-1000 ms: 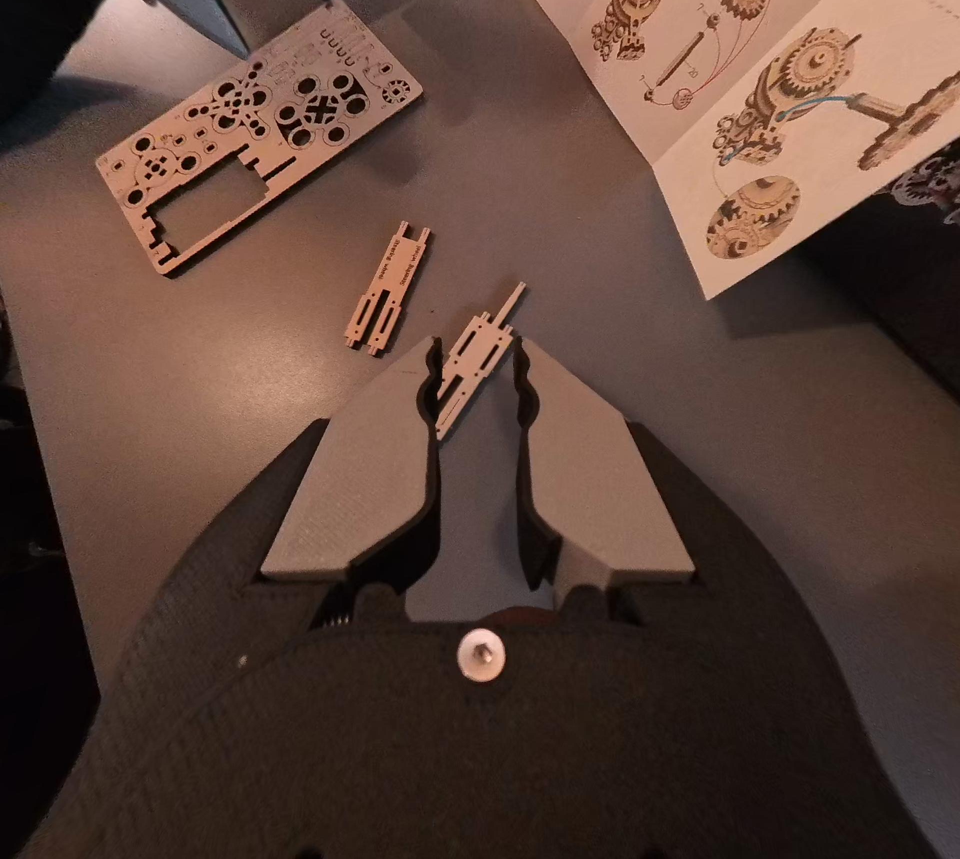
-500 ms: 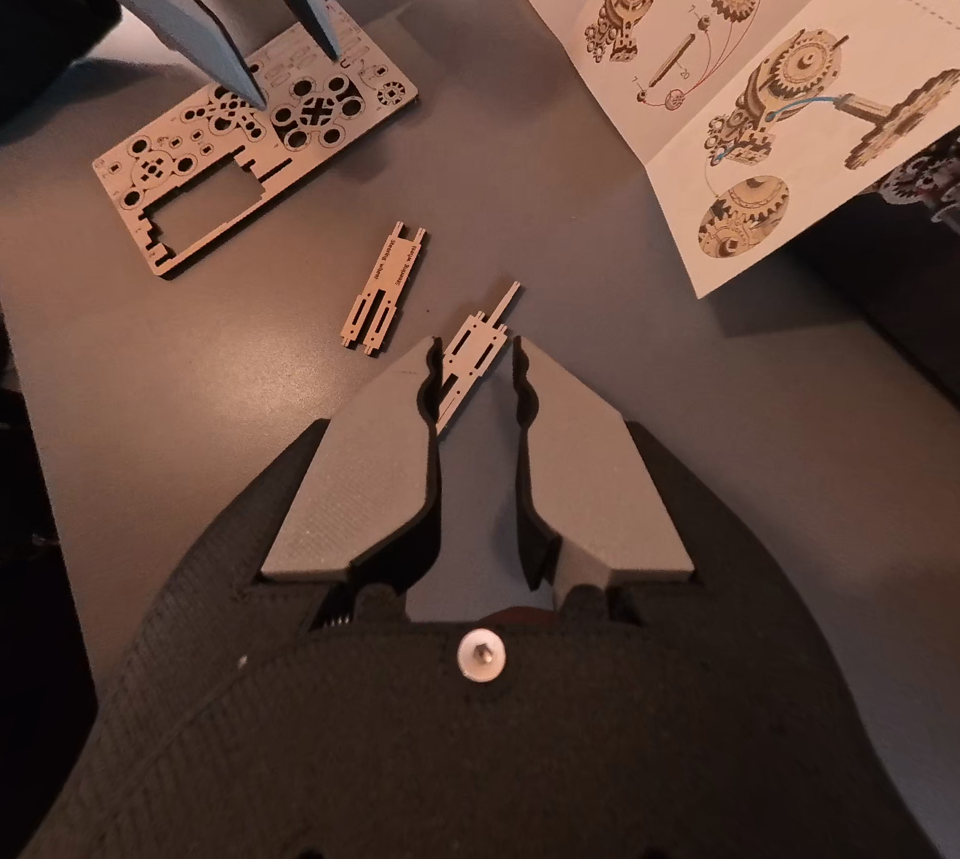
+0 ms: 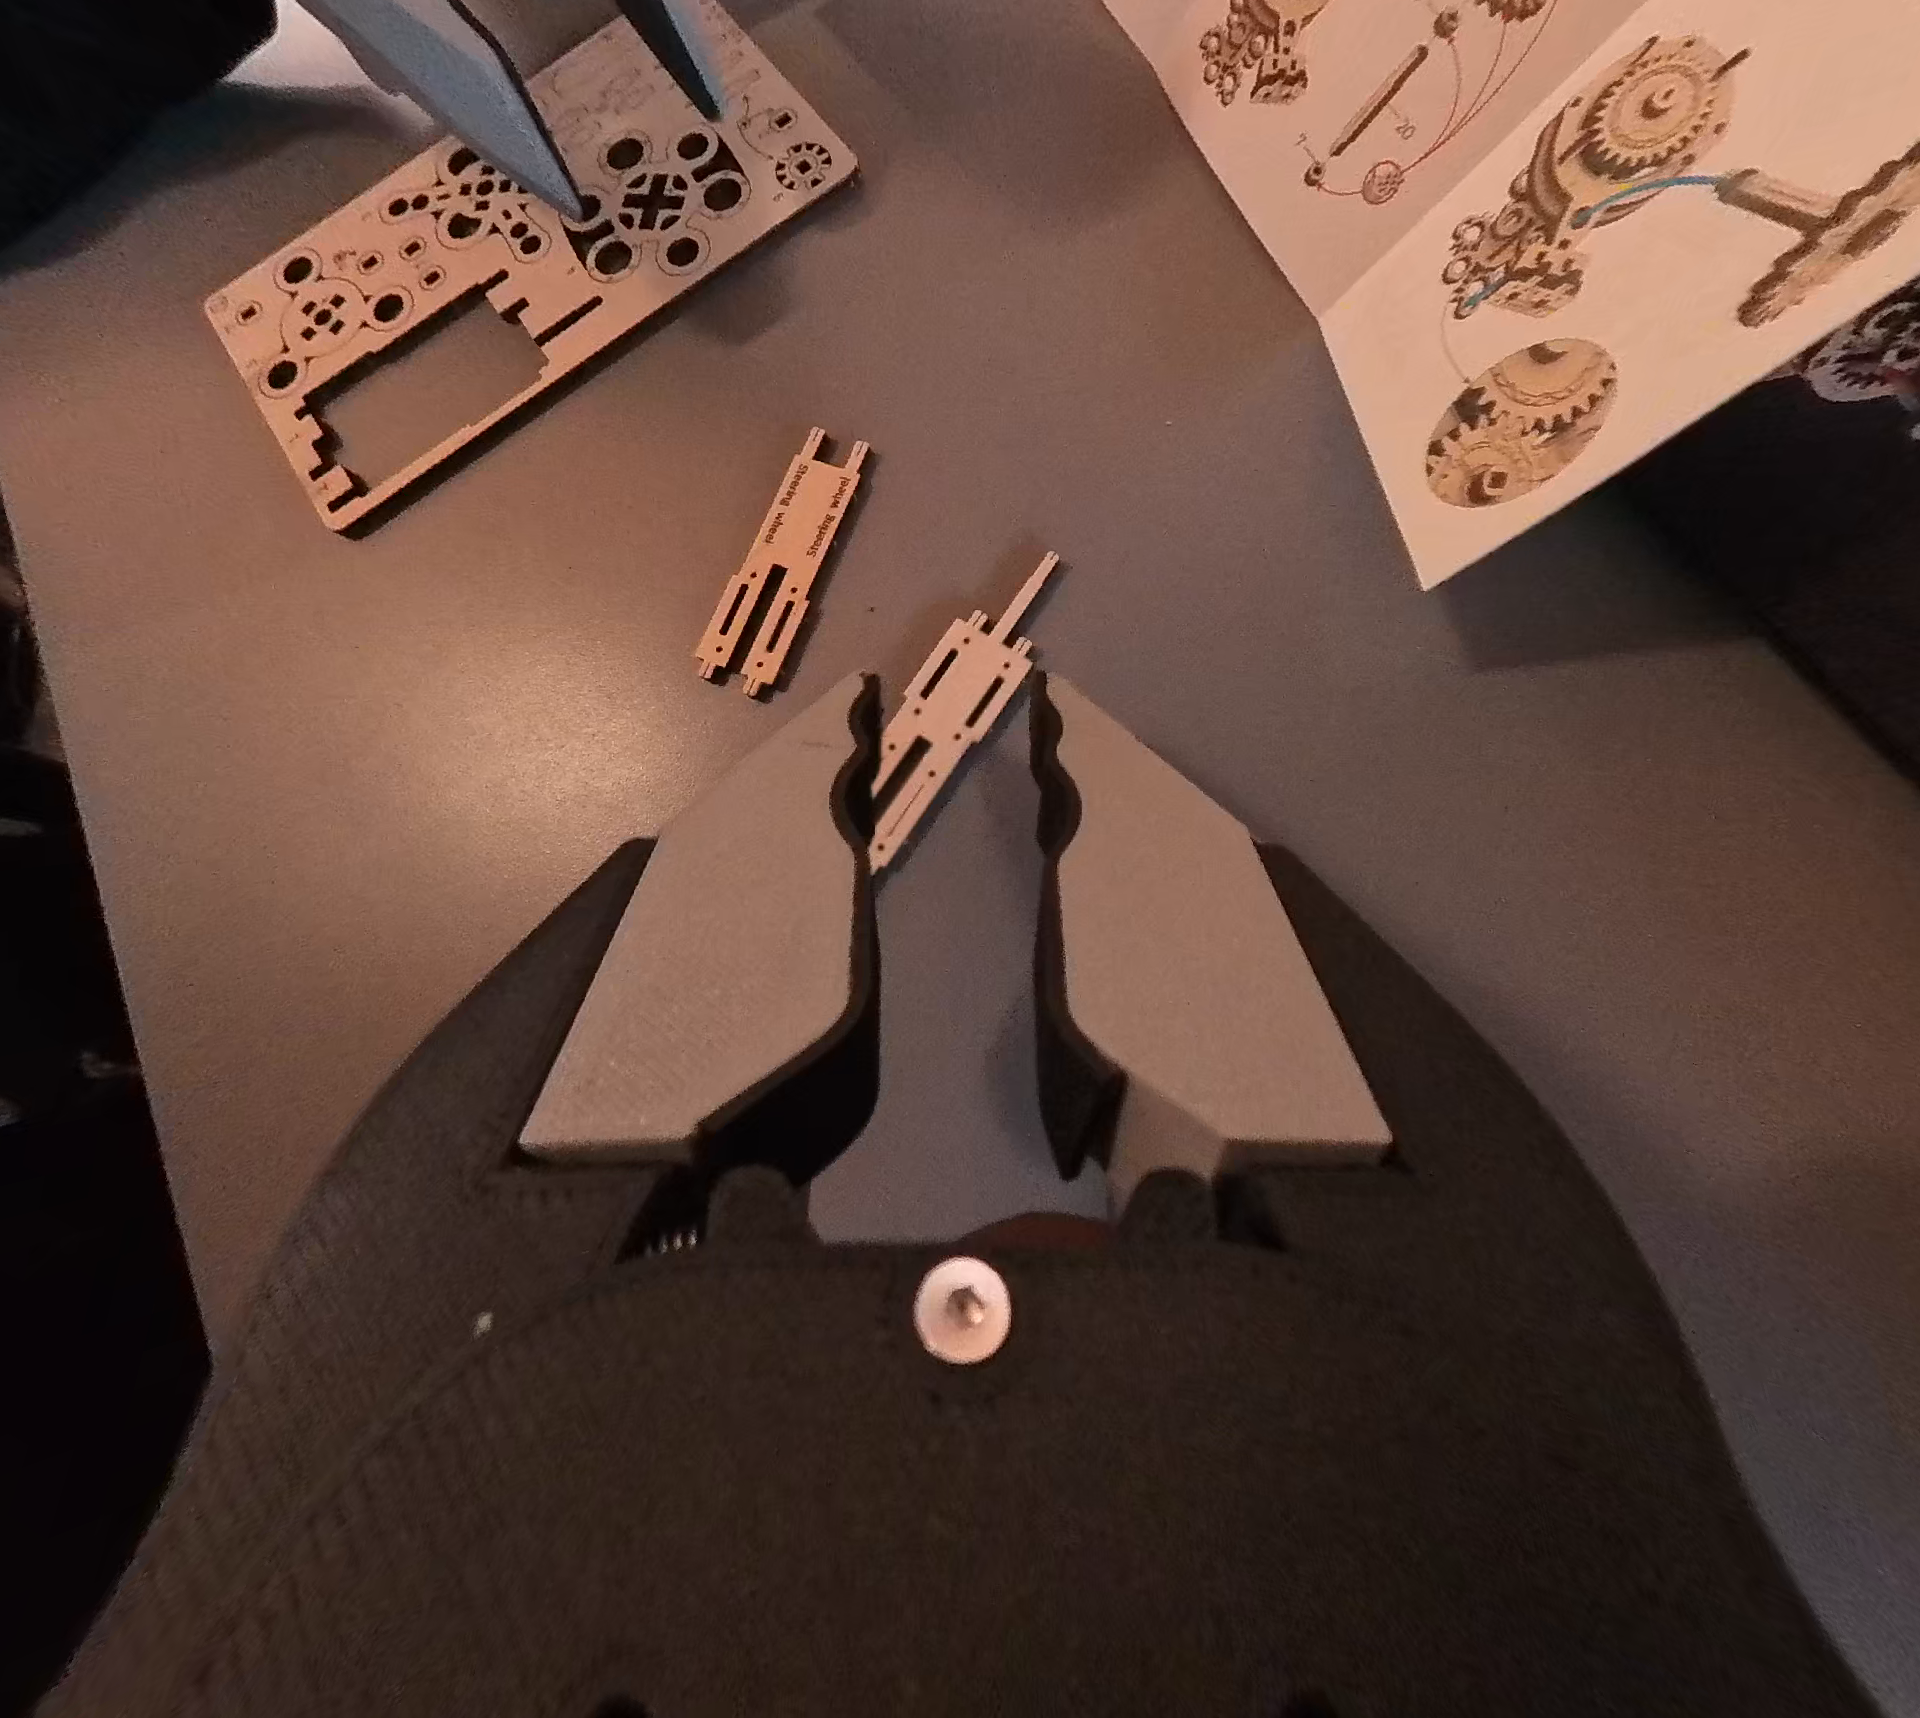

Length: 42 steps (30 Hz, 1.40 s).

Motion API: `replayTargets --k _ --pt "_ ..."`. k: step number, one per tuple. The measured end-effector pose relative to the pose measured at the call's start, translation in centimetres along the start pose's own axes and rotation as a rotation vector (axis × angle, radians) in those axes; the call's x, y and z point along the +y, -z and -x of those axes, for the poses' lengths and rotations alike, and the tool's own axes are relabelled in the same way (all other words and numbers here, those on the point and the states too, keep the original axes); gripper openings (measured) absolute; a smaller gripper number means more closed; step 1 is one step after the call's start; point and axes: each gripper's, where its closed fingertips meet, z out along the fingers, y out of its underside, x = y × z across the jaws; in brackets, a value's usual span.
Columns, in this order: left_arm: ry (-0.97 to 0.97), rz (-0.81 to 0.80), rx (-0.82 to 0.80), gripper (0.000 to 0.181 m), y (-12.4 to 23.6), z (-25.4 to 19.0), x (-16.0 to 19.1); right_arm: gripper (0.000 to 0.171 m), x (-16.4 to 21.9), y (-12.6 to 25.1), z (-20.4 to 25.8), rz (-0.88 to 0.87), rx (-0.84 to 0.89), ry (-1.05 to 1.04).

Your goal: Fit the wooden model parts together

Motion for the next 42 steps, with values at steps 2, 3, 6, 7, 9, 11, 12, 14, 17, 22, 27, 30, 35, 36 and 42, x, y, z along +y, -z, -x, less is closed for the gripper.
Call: replayTargets --k 2,3,6,7,9,11,12,14,17,22,27,30,35,36,42 --pt "0.000 0.000 0.002 0.034 0.0 0.0 0.0 0.026 0.1 -0.2 0.0 0.005 0.006 0.003" --pt "0.001 -0.002 0.002 0.034 0.0 0.0 0.0 0.026 0.1 -0.3 0.0 0.007 0.010 0.002" --pt "0.002 -0.003 0.001 0.034 0.0 0.0 0.0 0.028 0.4 -0.6 0.0 0.019 0.012 -0.006" --pt "0.002 -0.004 0.000 0.034 0.0 0.0 -0.1 0.029 0.4 -0.7 0.1 0.021 0.012 -0.007" --pt "0.003 -0.005 0.000 0.034 0.0 0.0 -0.1 0.030 0.5 -1.0 0.2 0.030 0.018 0.001" --pt "0.002 -0.007 0.000 0.034 0.1 0.0 -0.1 0.032 0.7 -1.2 0.2 0.044 0.035 0.014" --pt "0.003 -0.008 0.000 0.034 0.1 0.0 -0.1 0.033 0.9 -1.3 0.2 0.052 0.043 0.019" --pt "0.003 -0.006 0.000 0.034 0.1 0.0 -0.1 0.035 1.3 -1.6 0.2 0.077 0.050 0.024" --pt "0.004 -0.008 0.003 0.034 0.1 0.0 -0.1 0.033 1.5 -1.8 0.0 0.083 0.063 0.034" --pt "0.009 -0.007 0.009 0.033 0.0 0.0 -0.1 0.019 1.7 -1.7 0.0 0.085 0.037 0.038" --pt "-0.010 0.010 0.011 0.033 -0.3 -0.4 0.1 0.000 1.0 -1.1 0.9 0.047 -0.022 0.041" --pt "-0.006 0.013 0.013 0.033 -0.3 -0.4 0.2 0.000 0.9 -0.9 0.8 0.043 -0.006 0.053" --pt "-0.005 0.016 0.013 0.033 -0.3 -0.4 0.2 0.021 0.1 -0.2 0.8 -0.002 -0.019 0.018" --pt "-0.006 0.016 0.014 0.033 -0.3 -0.4 0.2 0.024 0.1 -0.1 1.0 0.001 -0.027 0.017" --pt "-0.002 0.021 0.013 0.033 -0.4 -0.3 0.3 0.027 0.2 -0.4 2.0 0.014 -0.041 0.055"
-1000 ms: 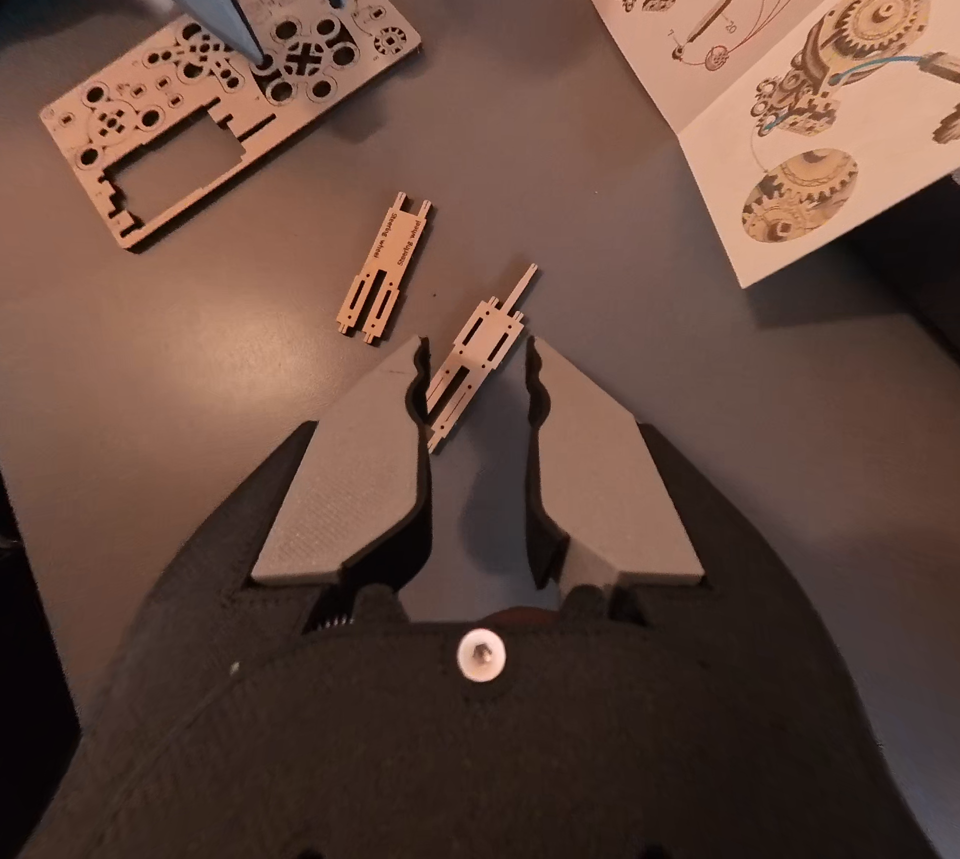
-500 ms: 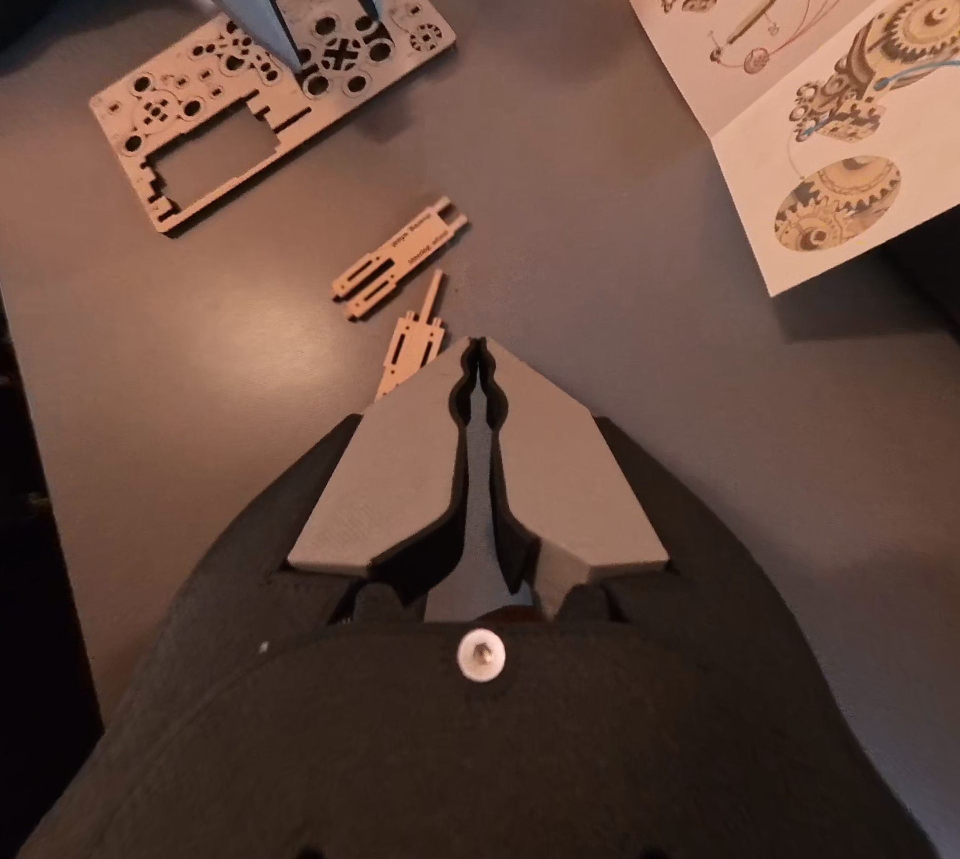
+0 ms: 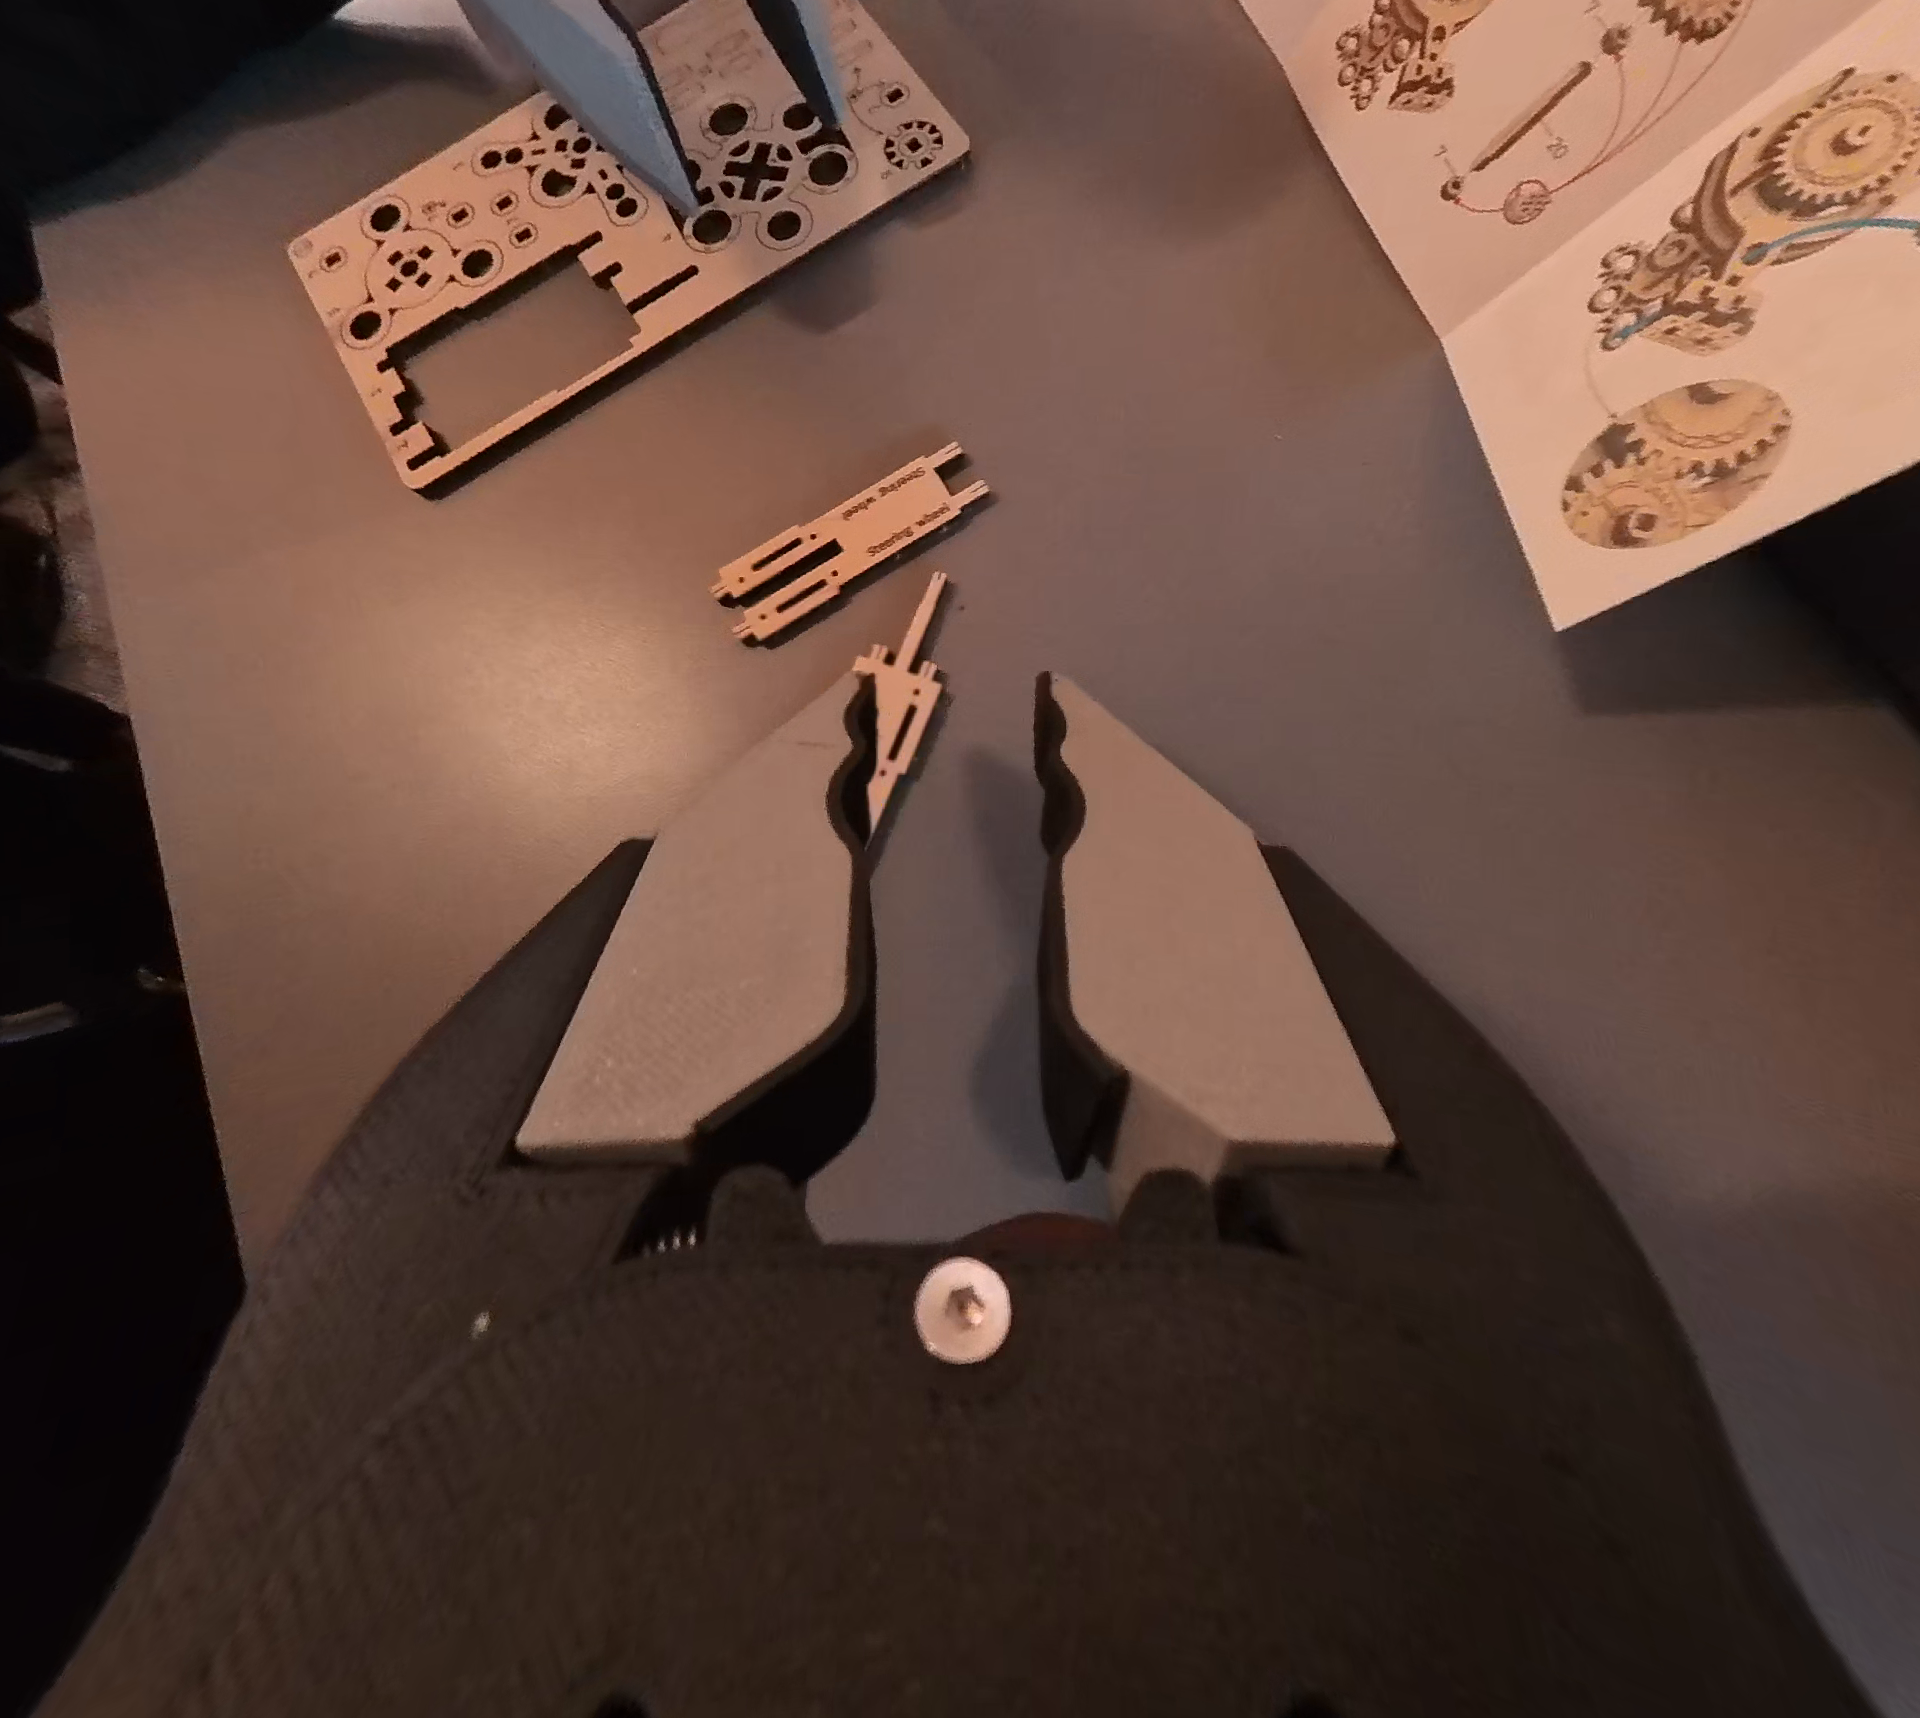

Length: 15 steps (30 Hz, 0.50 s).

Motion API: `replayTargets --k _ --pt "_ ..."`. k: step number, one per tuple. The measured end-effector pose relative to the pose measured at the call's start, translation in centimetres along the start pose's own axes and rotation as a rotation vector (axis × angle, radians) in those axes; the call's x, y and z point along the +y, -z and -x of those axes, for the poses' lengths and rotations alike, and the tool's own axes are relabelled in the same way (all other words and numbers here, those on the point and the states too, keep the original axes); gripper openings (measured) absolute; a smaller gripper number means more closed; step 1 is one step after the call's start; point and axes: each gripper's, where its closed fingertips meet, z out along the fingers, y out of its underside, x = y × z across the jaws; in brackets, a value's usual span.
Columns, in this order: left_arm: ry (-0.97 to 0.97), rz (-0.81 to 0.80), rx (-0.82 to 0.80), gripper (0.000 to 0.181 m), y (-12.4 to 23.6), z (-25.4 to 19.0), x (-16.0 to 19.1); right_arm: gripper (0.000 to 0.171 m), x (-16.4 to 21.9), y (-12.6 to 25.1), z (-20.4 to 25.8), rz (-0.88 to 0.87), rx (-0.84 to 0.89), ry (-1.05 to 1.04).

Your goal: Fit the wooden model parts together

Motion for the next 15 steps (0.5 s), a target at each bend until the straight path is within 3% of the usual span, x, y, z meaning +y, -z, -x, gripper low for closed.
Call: replayTargets --k 15 --pt "0.001 0.012 -0.003 0.033 -0.15 0.10 0.24 0.026 0.18 -0.05 0.87 0.009 -0.058 0.007"
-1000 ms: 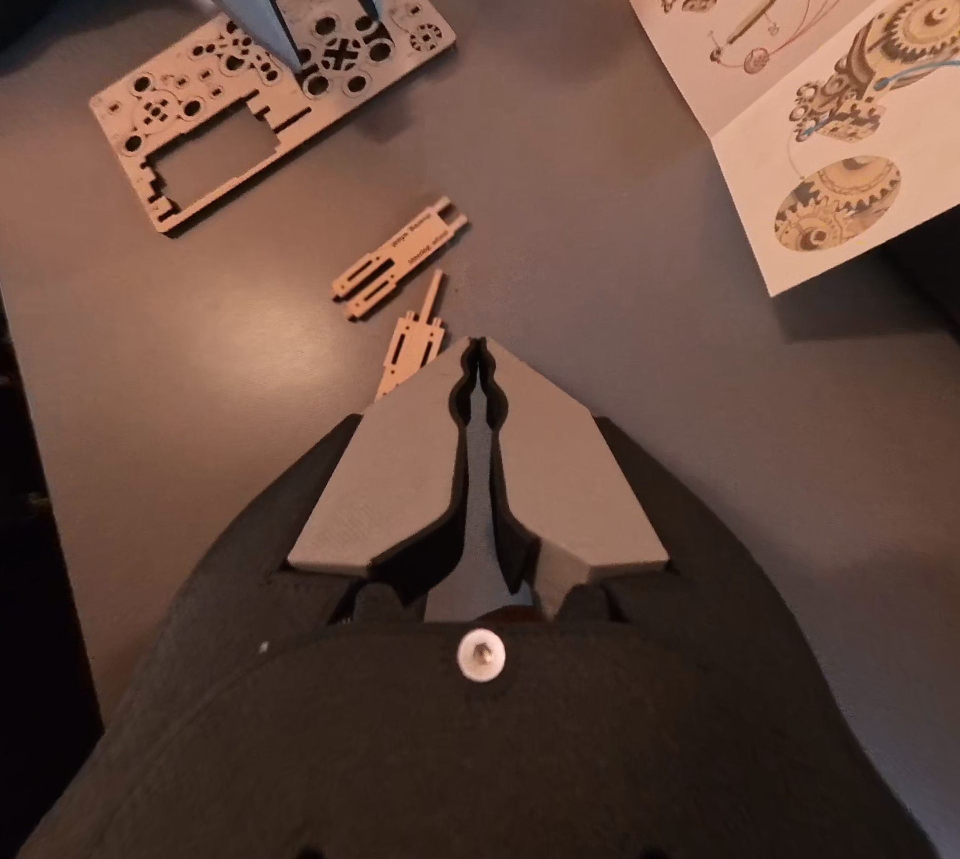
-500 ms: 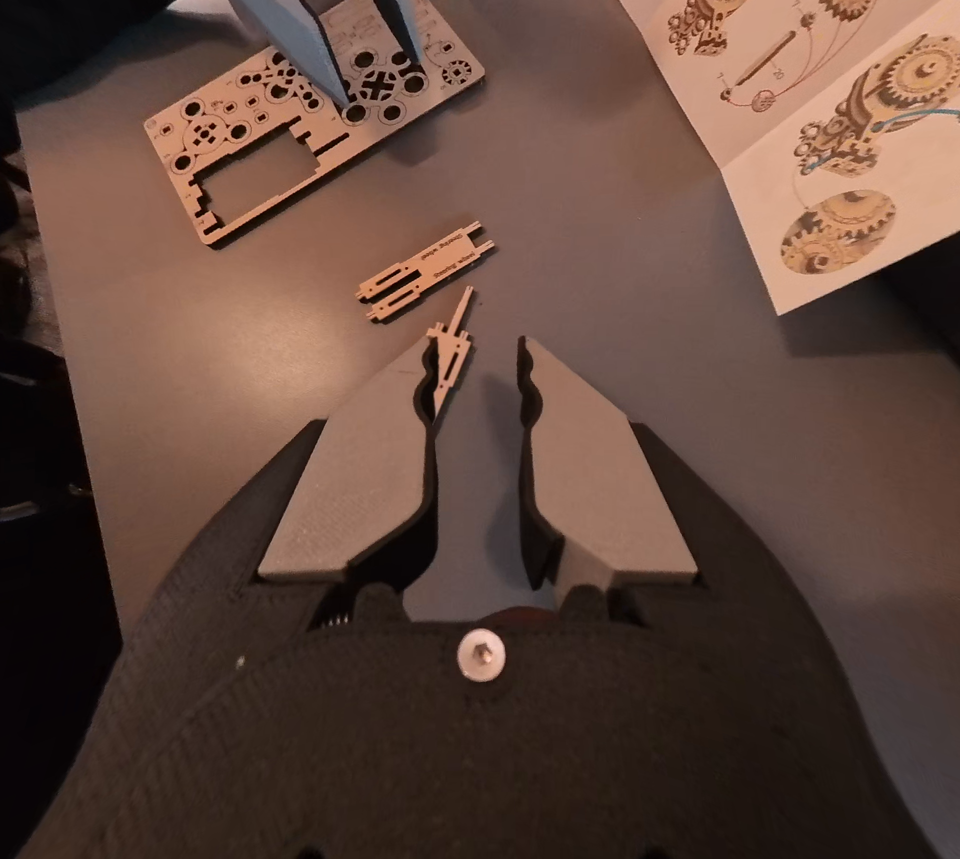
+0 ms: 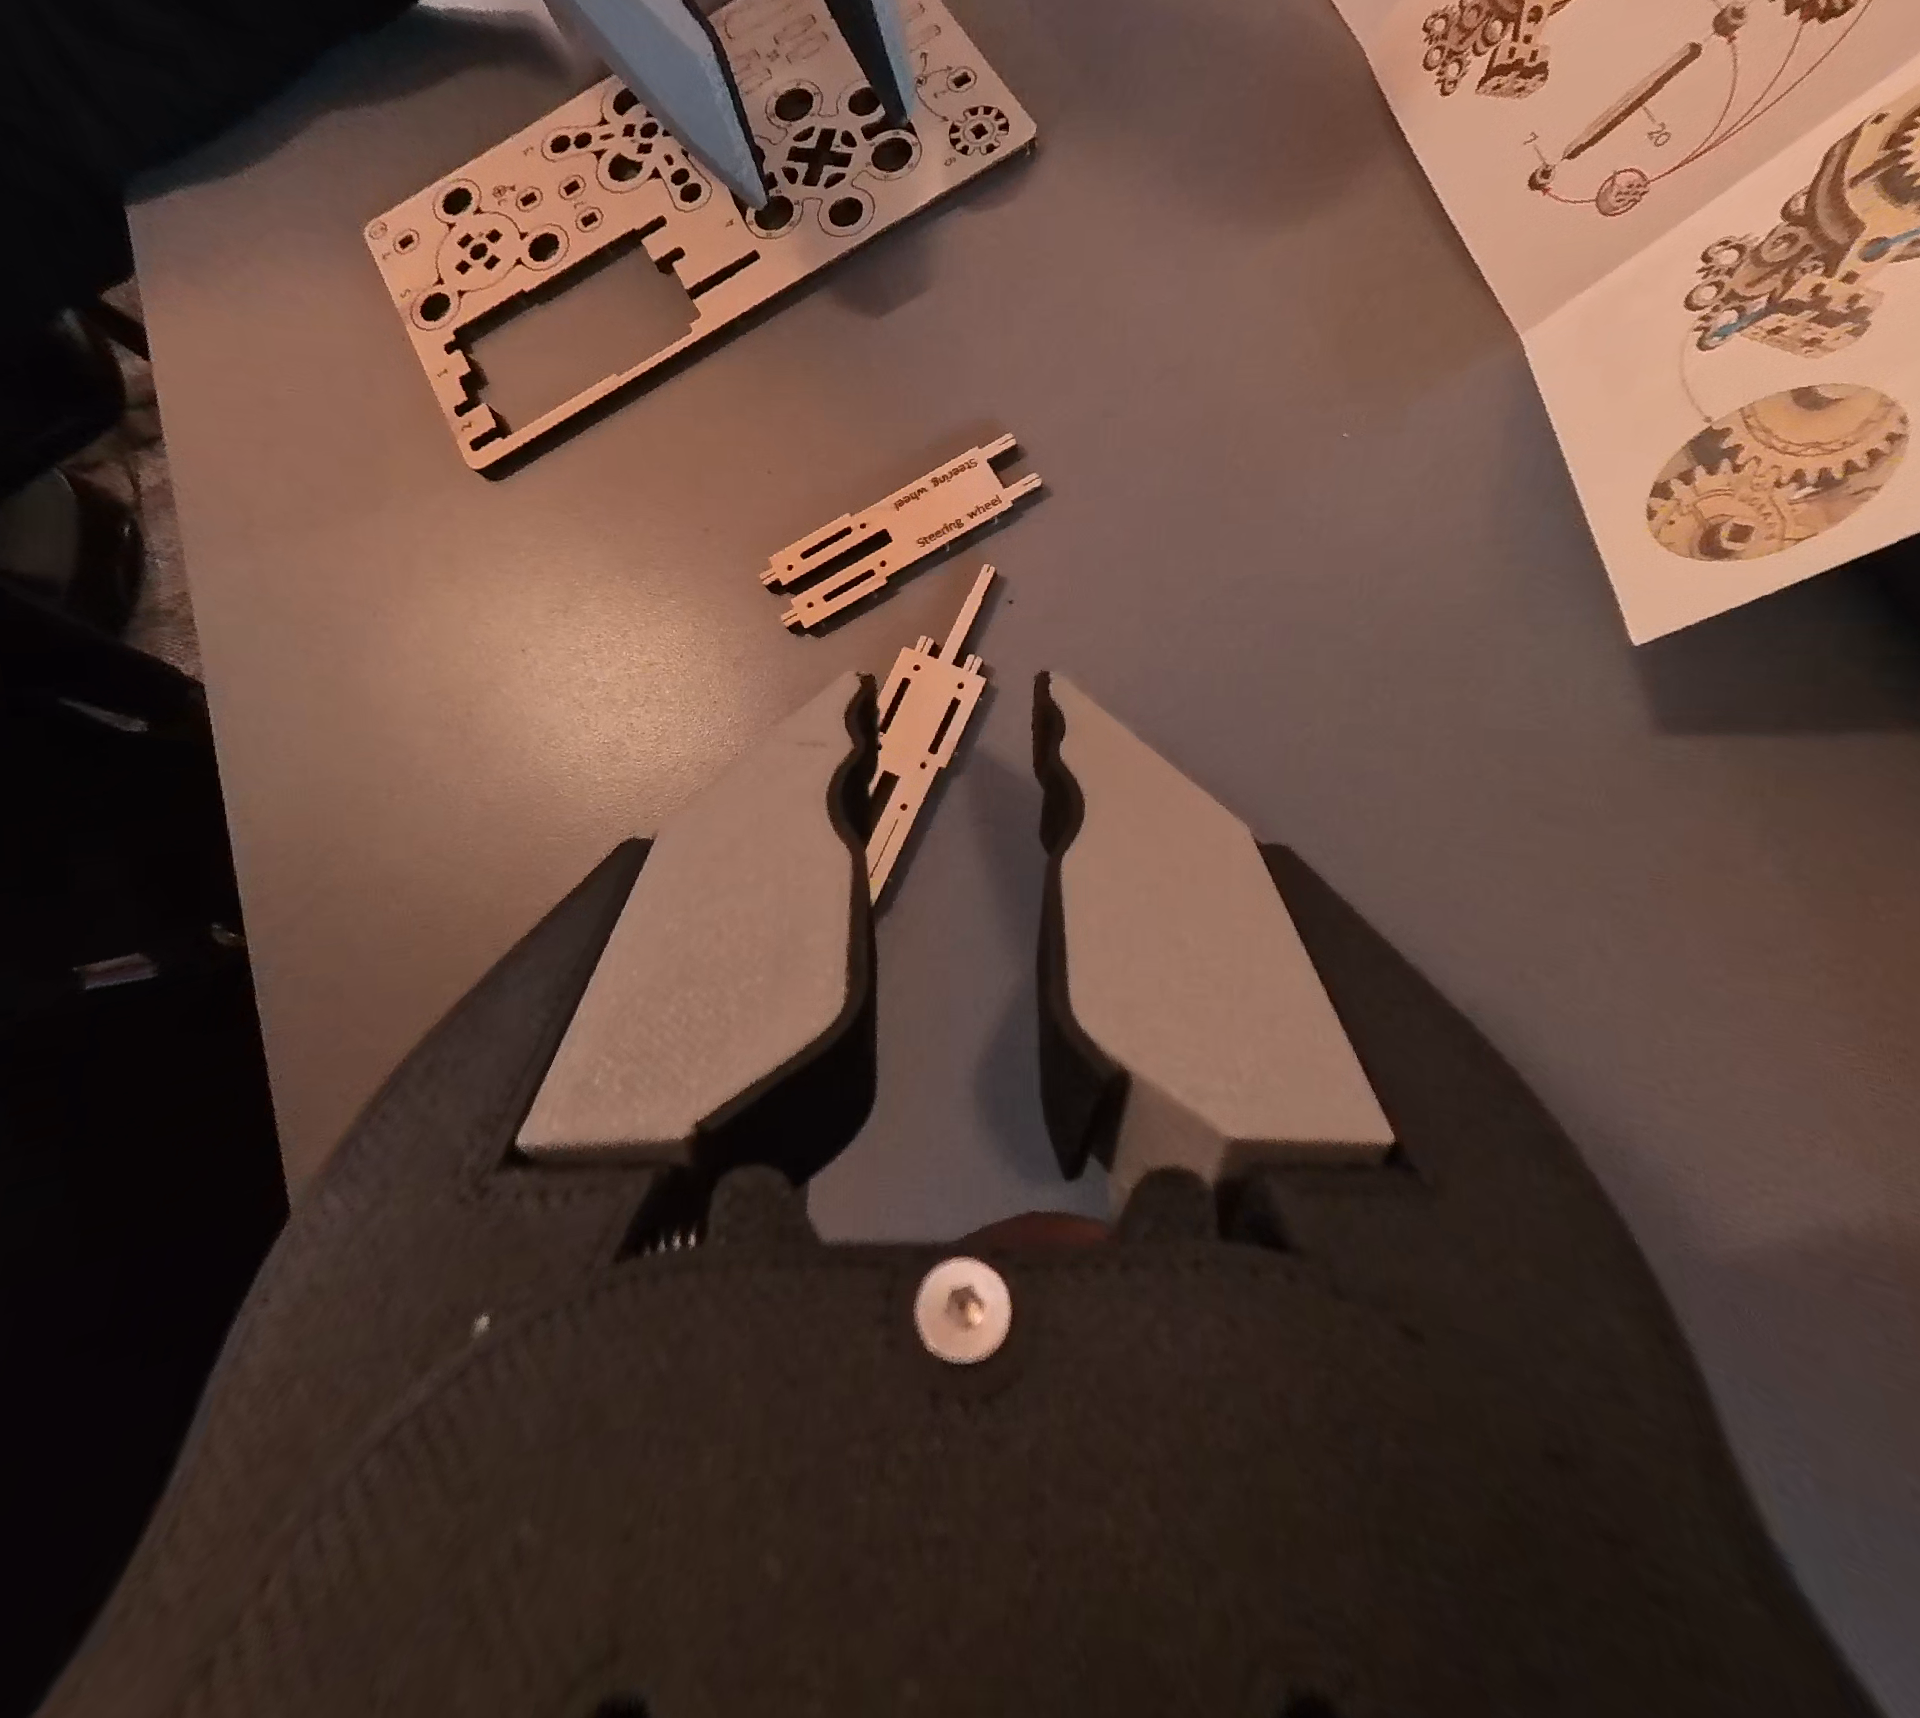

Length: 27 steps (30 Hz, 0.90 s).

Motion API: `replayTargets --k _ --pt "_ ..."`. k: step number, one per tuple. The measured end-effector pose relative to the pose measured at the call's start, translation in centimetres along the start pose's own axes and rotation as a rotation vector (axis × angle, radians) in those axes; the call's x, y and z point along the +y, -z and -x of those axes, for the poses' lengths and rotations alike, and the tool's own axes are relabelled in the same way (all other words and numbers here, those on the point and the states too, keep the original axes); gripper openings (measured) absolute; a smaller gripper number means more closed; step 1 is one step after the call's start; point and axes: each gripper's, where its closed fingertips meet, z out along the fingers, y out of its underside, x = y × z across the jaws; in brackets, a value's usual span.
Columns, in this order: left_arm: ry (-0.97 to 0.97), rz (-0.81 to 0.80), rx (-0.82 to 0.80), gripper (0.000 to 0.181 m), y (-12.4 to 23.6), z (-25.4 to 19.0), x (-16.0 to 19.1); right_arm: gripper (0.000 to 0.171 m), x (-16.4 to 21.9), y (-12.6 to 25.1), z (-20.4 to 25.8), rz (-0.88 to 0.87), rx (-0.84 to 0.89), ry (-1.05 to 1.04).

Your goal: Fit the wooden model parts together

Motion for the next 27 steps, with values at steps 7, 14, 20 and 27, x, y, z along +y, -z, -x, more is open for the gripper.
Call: replayTargets --k 7,14,20,27 --pt "0.002 0.001 0.001 0.033 0.0 0.0 0.0 0.026 -0.1 0.2 0.1 -0.002 -0.005 0.004" --pt "0.001 0.005 0.000 0.033 -0.1 0.0 0.1 0.026 0.1 0.0 0.1 0.009 -0.007 0.005" --pt "0.001 0.006 0.001 0.033 -0.1 0.0 0.1 0.026 0.1 0.4 0.0 0.006 -0.006 0.007" --pt "0.002 0.007 0.002 0.033 -0.2 0.0 0.1 0.025 0.7 1.3 -0.6 0.033 -0.008 0.010"
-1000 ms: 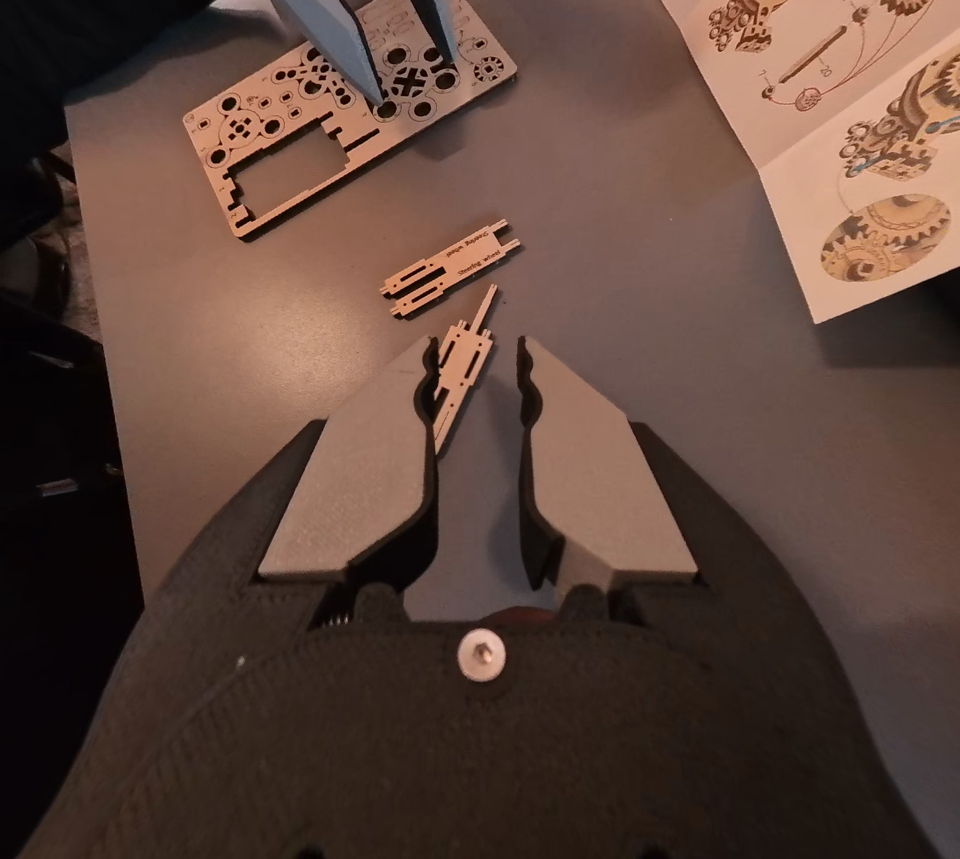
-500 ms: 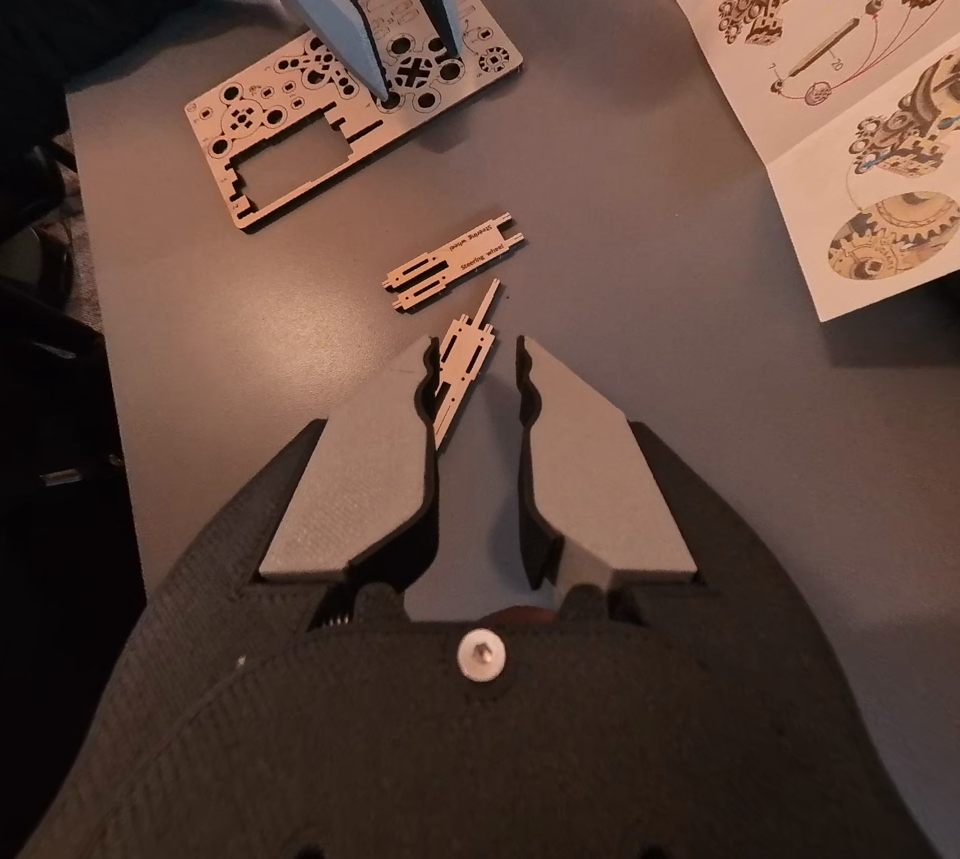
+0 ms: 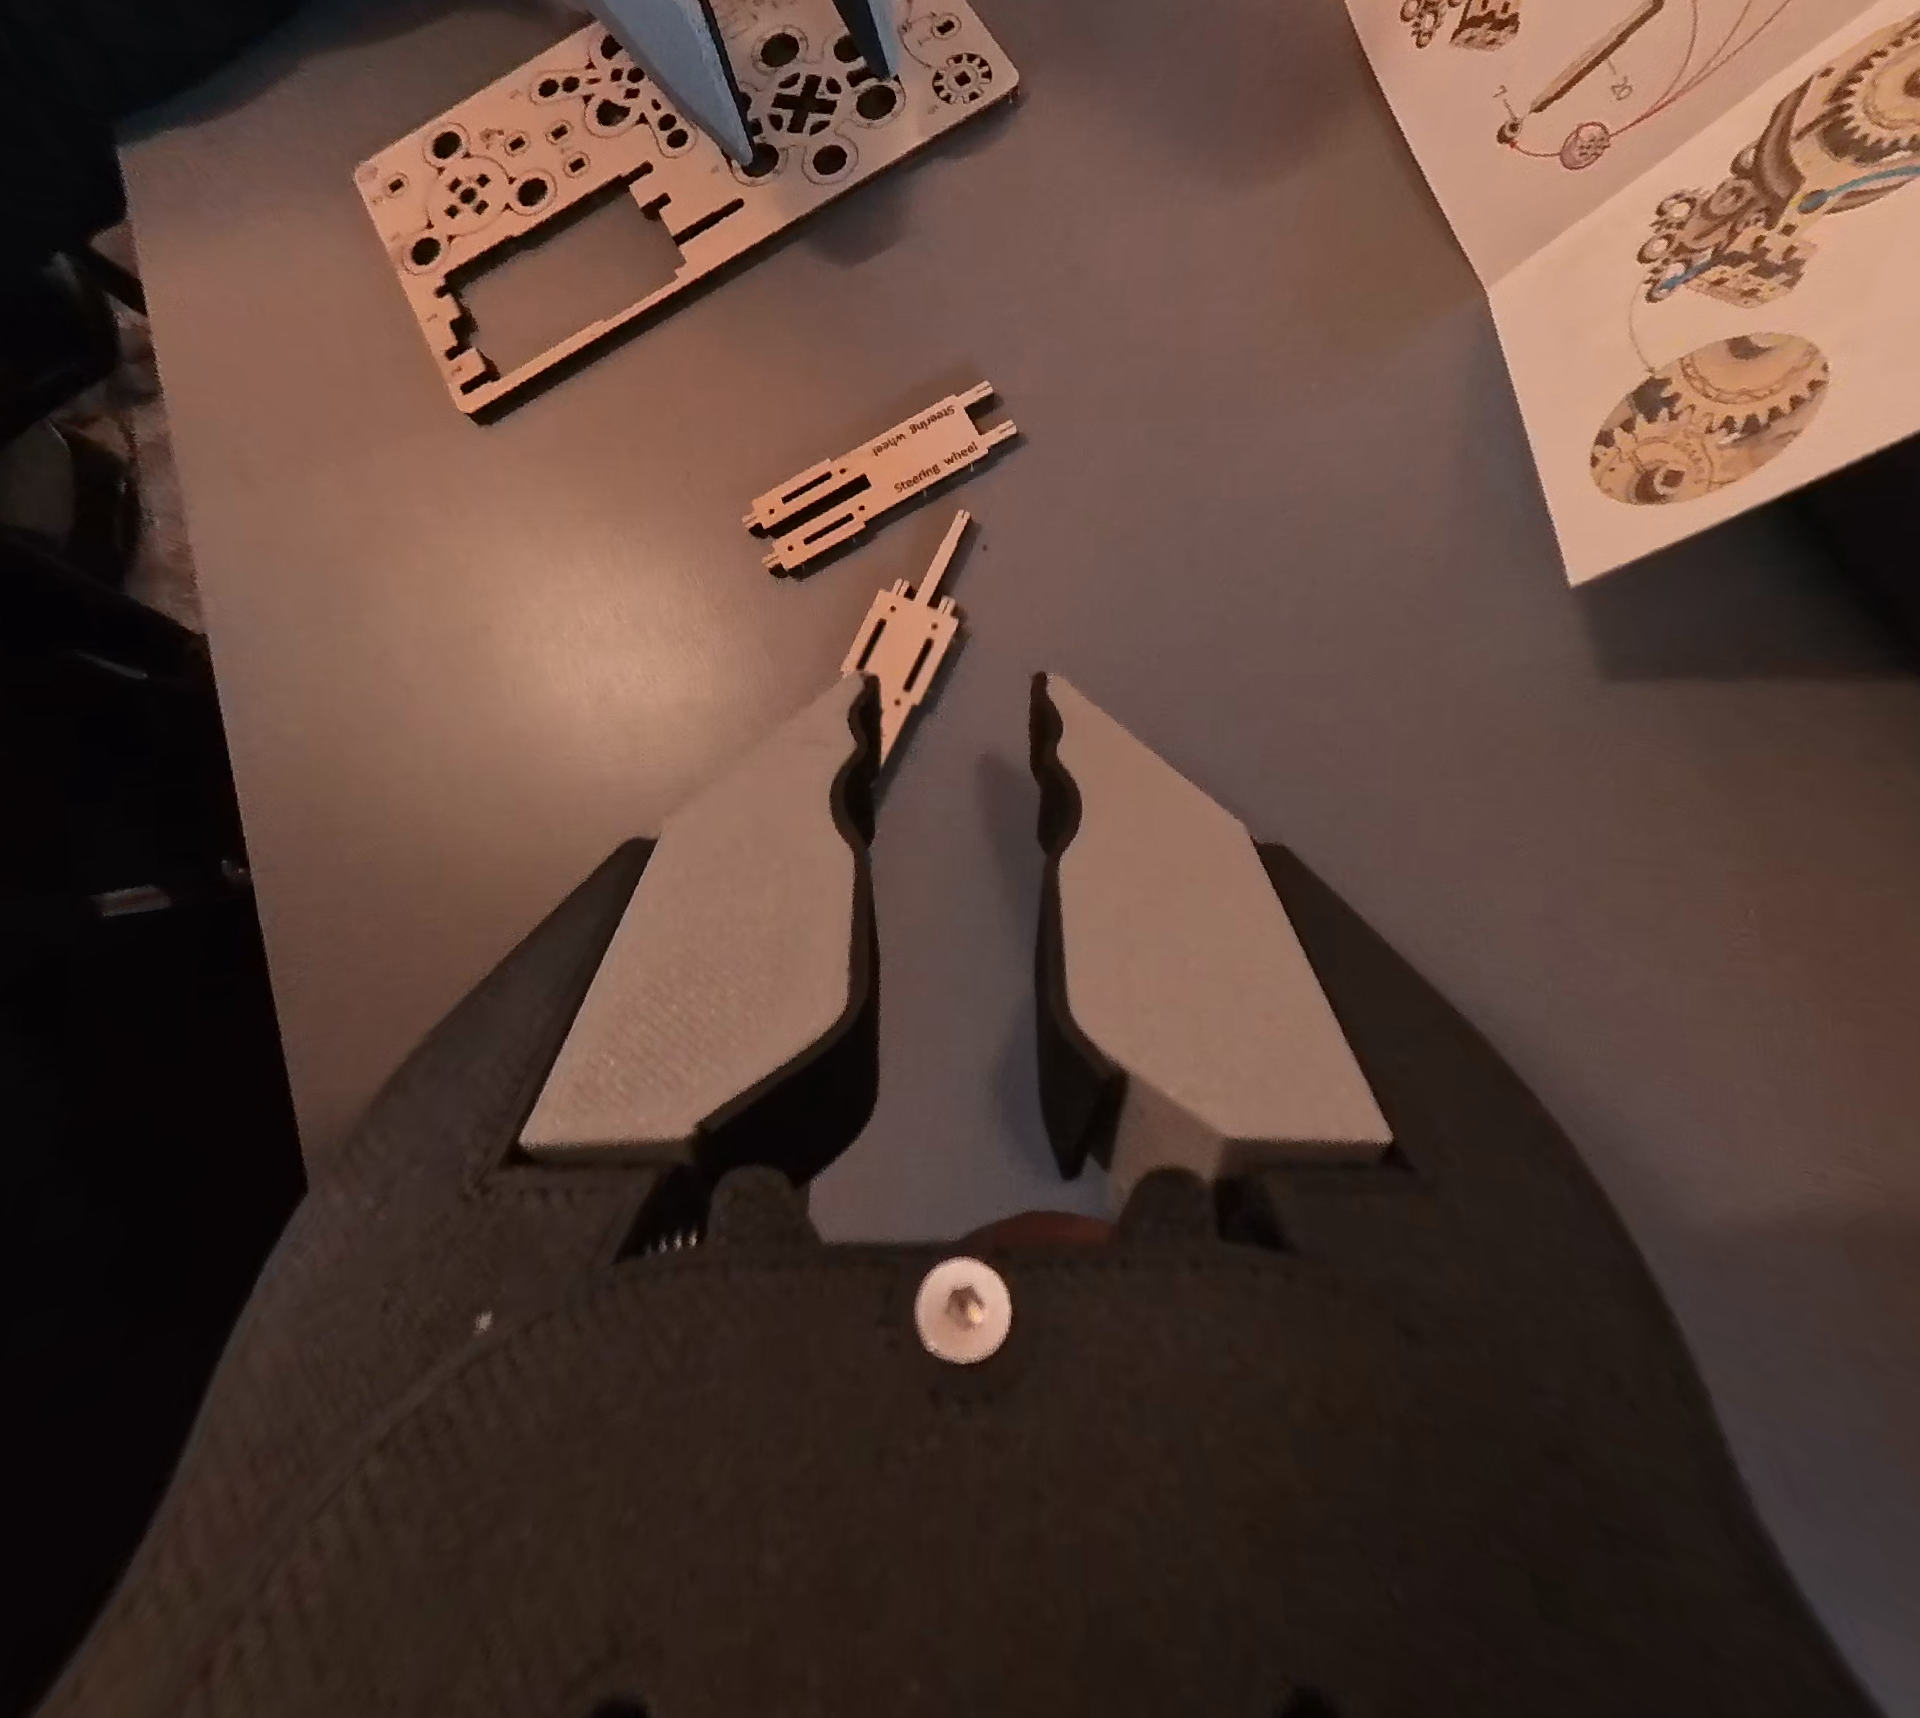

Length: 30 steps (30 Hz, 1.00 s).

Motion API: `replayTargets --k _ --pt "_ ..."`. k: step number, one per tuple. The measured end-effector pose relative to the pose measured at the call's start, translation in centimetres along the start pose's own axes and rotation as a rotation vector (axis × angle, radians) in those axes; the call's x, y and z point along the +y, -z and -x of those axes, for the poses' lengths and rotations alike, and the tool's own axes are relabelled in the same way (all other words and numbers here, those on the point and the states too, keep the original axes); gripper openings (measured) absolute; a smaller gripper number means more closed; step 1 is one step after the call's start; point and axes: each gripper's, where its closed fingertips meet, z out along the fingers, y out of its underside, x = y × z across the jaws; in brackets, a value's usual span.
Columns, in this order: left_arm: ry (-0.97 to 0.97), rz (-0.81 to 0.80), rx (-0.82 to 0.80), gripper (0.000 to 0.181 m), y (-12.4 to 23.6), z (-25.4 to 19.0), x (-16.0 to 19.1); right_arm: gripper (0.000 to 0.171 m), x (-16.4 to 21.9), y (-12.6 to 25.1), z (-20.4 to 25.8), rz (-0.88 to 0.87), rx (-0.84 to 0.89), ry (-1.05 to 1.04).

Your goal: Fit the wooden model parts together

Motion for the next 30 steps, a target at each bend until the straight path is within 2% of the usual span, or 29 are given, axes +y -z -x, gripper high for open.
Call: replayTargets --k 10,17,24,26,30 --pt "0.001 0.006 0.000 0.033 -0.1 0.0 0.1 0.020 2.5 0.1 0.5 0.120 -0.063 0.010" --pt "-0.004 0.012 0.007 0.033 -0.4 -0.2 0.1 0.014 3.6 -0.5 3.4 0.181 -0.211 0.034" --pt "-0.009 0.022 0.012 0.033 -0.6 -0.4 0.3 0.020 2.2 -0.8 7.9 0.116 -0.435 0.056" --pt "-0.007 0.019 0.012 0.033 -0.5 -0.4 0.2 0.019 1.2 -0.3 7.2 0.057 -0.413 0.045" --pt "-0.008 0.022 0.017 0.033 -0.6 -0.5 0.3 0.023 -1.3 1.1 4.0 -0.098 -0.265 0.046"
